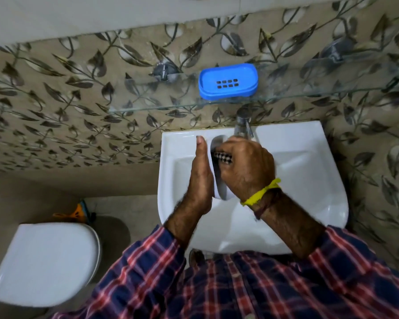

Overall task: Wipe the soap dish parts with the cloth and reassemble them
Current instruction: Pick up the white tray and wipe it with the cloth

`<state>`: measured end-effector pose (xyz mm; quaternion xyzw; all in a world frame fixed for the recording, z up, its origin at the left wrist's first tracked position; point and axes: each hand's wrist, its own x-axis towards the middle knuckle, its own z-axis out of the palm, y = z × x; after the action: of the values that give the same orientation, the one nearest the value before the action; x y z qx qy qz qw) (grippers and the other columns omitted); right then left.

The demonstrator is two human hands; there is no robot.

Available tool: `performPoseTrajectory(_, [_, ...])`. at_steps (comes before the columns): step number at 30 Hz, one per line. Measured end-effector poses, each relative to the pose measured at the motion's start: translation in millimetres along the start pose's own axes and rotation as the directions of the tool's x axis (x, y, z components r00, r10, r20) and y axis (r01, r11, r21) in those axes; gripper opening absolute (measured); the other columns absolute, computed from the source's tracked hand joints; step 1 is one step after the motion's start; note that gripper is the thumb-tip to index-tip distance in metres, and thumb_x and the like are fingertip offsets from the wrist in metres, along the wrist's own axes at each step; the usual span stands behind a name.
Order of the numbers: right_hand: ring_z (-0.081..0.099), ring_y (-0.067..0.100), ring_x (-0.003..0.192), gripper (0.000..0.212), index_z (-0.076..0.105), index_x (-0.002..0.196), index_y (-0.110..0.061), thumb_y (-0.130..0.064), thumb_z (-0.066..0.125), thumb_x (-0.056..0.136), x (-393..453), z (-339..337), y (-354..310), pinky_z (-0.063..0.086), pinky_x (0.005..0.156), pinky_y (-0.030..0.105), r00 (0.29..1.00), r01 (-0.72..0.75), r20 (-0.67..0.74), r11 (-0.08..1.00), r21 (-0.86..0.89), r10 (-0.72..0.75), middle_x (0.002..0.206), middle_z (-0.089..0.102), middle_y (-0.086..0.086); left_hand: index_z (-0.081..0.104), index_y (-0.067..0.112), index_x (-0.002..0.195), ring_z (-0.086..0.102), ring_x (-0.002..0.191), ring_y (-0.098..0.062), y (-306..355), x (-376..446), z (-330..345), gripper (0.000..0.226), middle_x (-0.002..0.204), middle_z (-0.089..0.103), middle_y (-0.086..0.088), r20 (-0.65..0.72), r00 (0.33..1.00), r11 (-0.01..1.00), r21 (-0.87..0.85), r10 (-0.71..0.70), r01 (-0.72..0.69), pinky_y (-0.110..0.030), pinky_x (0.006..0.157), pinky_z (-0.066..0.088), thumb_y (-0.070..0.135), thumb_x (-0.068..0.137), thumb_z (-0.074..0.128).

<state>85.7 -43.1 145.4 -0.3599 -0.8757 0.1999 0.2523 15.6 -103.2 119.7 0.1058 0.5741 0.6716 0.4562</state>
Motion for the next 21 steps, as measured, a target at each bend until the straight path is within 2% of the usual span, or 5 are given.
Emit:
performPoseTrajectory(5, [0.064,0.02,0.079,0.02,0.072,0.086,-0.023,-0.027,0.054,0.079,0.2,-3.2,1.0,0.048,0.06,0.026,0.998,-0.005,-0.062,0.985,0.17,0.016,0.085,0.07,-0.003,0.065,0.016,0.116,0.068,0.11,-0.014,-5.1,2.7,-1.3,0.071,0.114,0.074,-0.004,0.035,0.973,0.942,0.242,0.229,-0.231,-0.03,0.094,0.053,0.077,0.084,0.048])
performPoseTrajectory(10, [0.064,0.015,0.064,0.011,0.077,0.083,-0.019,-0.013,0.069,0.078,-15.8,-3.2,30.4,0.055,0.058,0.036,0.99,-0.087,0.135,0.915,0.395,0.036,0.077,0.069,-0.005,0.062,0.016,0.122,0.071,0.096,-0.014,7.0,5.9,-27.6,0.037,0.107,0.075,-0.002,0.051,0.973,0.938,0.262,0.223,-0.229,-0.027,0.076,0.056,0.026,0.088,0.074])
performPoseTrajectory(13, [0.069,0.017,0.078,0.022,0.078,0.094,-0.014,-0.003,0.077,0.076,-22.9,-15.6,43.7,0.059,0.074,0.039,0.96,-0.158,-0.17,0.93,0.332,0.224,0.089,0.073,0.001,0.071,0.018,0.106,0.071,0.09,-0.016,6.8,11.1,-39.7,0.019,0.097,0.075,0.003,-0.04,0.915,0.791,0.519,0.401,-0.323,-0.032,0.077,0.057,0.026,0.089,0.071])
performPoseTrajectory(16, [0.069,0.023,0.089,0.032,0.076,0.103,-0.015,-0.004,0.071,0.073,-12.7,-21.0,34.1,0.056,0.08,0.035,0.958,-0.025,-0.281,0.99,0.142,0.064,0.1,0.073,0.004,0.075,0.019,0.087,0.067,0.076,-0.008,-2.6,7.1,-37.1,0.009,0.081,0.074,0.008,-0.052,0.87,0.631,0.709,0.491,-0.314,-0.023,0.067,0.05,0.027,0.084,0.073])
performPoseTrajectory(21, [0.067,0.032,0.085,0.034,0.073,0.113,-0.017,-0.007,0.058,0.083,-16.2,-1.1,13.7,0.051,0.072,0.039,0.928,0.348,-0.097,0.929,-0.13,-0.361,0.114,0.072,0.001,0.075,0.02,0.092,0.065,0.07,-0.018,-7.8,-2.3,-25.7,0.013,0.08,0.076,0.002,0.002,0.771,0.36,0.884,0.637,-0.3,-0.018,0.06,0.033,0.019,0.081,0.067])
